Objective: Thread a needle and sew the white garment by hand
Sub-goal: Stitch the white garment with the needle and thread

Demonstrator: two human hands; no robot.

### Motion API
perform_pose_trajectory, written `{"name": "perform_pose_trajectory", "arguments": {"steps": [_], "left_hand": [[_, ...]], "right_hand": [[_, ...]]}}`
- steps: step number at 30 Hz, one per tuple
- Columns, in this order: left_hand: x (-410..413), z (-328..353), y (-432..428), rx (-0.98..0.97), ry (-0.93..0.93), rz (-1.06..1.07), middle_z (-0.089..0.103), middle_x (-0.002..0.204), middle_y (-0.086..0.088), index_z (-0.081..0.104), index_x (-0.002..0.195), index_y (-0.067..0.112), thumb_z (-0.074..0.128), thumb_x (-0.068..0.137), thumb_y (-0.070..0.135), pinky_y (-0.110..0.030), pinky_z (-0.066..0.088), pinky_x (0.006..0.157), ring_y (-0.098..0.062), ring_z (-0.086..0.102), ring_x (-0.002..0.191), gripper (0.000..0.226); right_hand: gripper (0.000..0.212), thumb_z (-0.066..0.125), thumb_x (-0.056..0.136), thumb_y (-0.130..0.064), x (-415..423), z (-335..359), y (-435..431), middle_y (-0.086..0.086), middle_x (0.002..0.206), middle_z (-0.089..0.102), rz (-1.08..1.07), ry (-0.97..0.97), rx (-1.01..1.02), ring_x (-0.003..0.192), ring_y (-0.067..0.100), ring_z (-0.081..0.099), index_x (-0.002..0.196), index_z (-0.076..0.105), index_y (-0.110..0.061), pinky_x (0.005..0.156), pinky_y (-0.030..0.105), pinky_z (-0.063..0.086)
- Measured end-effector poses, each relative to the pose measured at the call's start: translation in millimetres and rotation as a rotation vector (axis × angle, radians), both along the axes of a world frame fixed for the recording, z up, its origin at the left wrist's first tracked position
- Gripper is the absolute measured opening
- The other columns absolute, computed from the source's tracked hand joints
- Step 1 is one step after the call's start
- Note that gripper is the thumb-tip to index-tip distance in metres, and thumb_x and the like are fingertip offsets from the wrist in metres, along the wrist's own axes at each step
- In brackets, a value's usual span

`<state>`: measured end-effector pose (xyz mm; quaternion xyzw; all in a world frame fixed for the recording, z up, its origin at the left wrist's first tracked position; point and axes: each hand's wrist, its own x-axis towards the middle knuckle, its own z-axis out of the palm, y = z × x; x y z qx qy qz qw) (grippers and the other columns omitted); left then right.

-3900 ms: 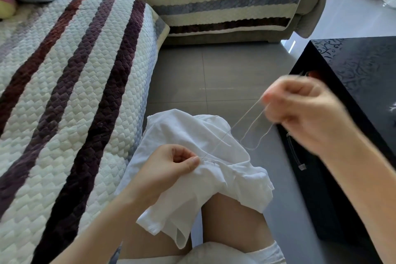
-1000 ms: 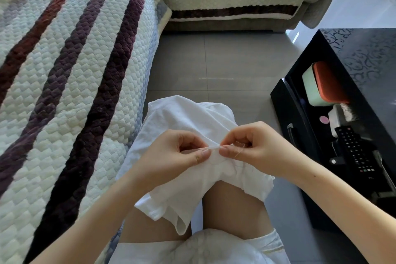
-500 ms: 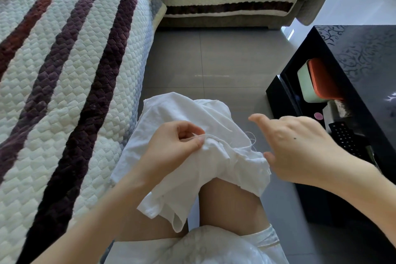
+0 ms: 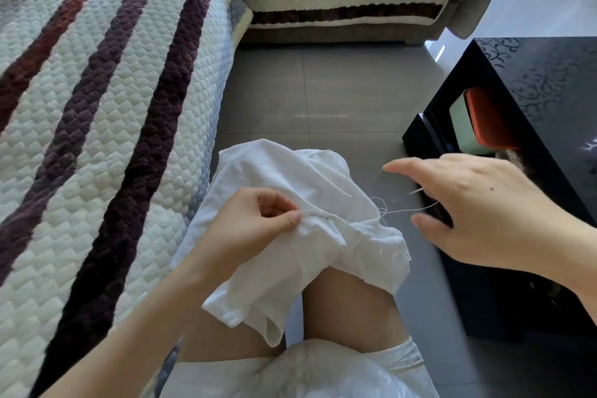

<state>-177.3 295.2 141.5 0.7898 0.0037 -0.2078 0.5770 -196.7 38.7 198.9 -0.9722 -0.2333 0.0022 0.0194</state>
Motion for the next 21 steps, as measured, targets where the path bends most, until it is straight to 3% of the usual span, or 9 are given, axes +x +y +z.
{"name": "perform_pose_trajectory", "arguments": {"steps": [2, 4, 6, 9, 12, 16, 18, 21], "left_hand": [[0, 1, -2, -0.031, -0.015, 0.007, 0.07, 0.069, 0.003, 0.071, 0.075, 0.019, 0.07, 0.083, 0.011, -0.018, 0.046, 0.069, -0.003, 0.062, 0.068, 0.011], [-2, 3, -6, -0.062, -0.052, 0.011, 0.063, 0.065, 0.003, 0.071, 0.081, 0.023, 0.066, 0.08, 0.014, -0.017, 0.042, 0.063, -0.006, 0.056, 0.065, 0.01], [-4, 5, -13, -0.087, -0.099, -0.011, 0.055, 0.061, 0.002, 0.071, 0.089, 0.025, 0.057, 0.076, 0.012, -0.016, 0.037, 0.056, -0.009, 0.049, 0.062, 0.023], [-5, 7, -23, -0.111, -0.117, -0.029, 0.057, 0.062, 0.001, 0.07, 0.092, 0.024, 0.056, 0.072, 0.017, -0.023, 0.039, 0.061, -0.013, 0.05, 0.065, 0.026], [-4, 5, -21, -0.113, -0.107, -0.019, 0.061, 0.062, 0.006, 0.068, 0.09, 0.021, 0.061, 0.071, 0.022, -0.029, 0.041, 0.066, -0.013, 0.054, 0.066, 0.021], [-4, 5, -11, -0.118, -0.106, -0.044, 0.065, 0.063, 0.006, 0.066, 0.089, 0.021, 0.065, 0.07, 0.022, -0.028, 0.044, 0.067, -0.011, 0.058, 0.066, 0.019], [-6, 5, -9, -0.12, -0.122, -0.06, 0.065, 0.063, 0.006, 0.066, 0.089, 0.019, 0.065, 0.071, 0.02, -0.021, 0.045, 0.065, -0.008, 0.059, 0.065, 0.019], [-7, 5, -5, -0.109, -0.137, -0.054, 0.066, 0.065, 0.004, 0.065, 0.089, 0.019, 0.066, 0.071, 0.019, -0.019, 0.046, 0.063, -0.008, 0.061, 0.066, 0.019]], "right_hand": [[0.073, 0.07, 0.066, -0.033, 2, -5, -8, -0.016, 0.063, 0.037, -0.003, 0.243, 0.056, 0.064, 0.006, 0.045, 0.134, 0.046, -0.037, 0.058, 0.015, 0.033], [0.069, 0.058, 0.068, -0.041, 1, -9, -10, -0.015, 0.075, 0.046, -0.086, 0.532, 0.38, 0.072, 0.008, 0.047, 0.134, 0.039, -0.049, 0.072, 0.024, 0.044], [0.059, 0.057, 0.073, -0.034, -2, -14, -12, -0.015, 0.075, 0.047, -0.133, 0.643, 0.668, 0.069, 0.004, 0.046, 0.13, 0.045, -0.045, 0.071, 0.022, 0.044], [0.036, 0.053, 0.084, -0.035, -6, -15, -3, -0.007, 0.069, 0.043, -0.126, 0.614, 0.84, 0.062, 0.008, 0.04, 0.12, 0.056, -0.033, 0.058, 0.019, 0.039], [0.019, 0.049, 0.088, -0.03, -8, -19, 12, 0.0, 0.059, 0.04, -0.183, 0.437, 0.908, 0.054, 0.007, 0.035, 0.101, 0.063, -0.025, 0.052, 0.017, 0.033], [0.014, 0.061, 0.091, -0.019, -4, -39, 41, -0.01, 0.054, 0.037, -0.22, 0.396, 0.937, 0.05, 0.003, 0.035, 0.104, 0.066, -0.021, 0.055, 0.015, 0.033], [0.015, 0.061, 0.091, -0.02, 2, -49, 52, -0.011, 0.053, 0.037, -0.229, 0.423, 0.902, 0.05, 0.004, 0.037, 0.104, 0.069, -0.023, 0.057, 0.018, 0.034], [0.009, 0.063, 0.09, -0.022, 9, -56, 59, -0.003, 0.052, 0.044, -0.204, 0.471, 0.818, 0.052, 0.007, 0.039, 0.087, 0.071, -0.021, 0.058, 0.034, 0.037]]}}
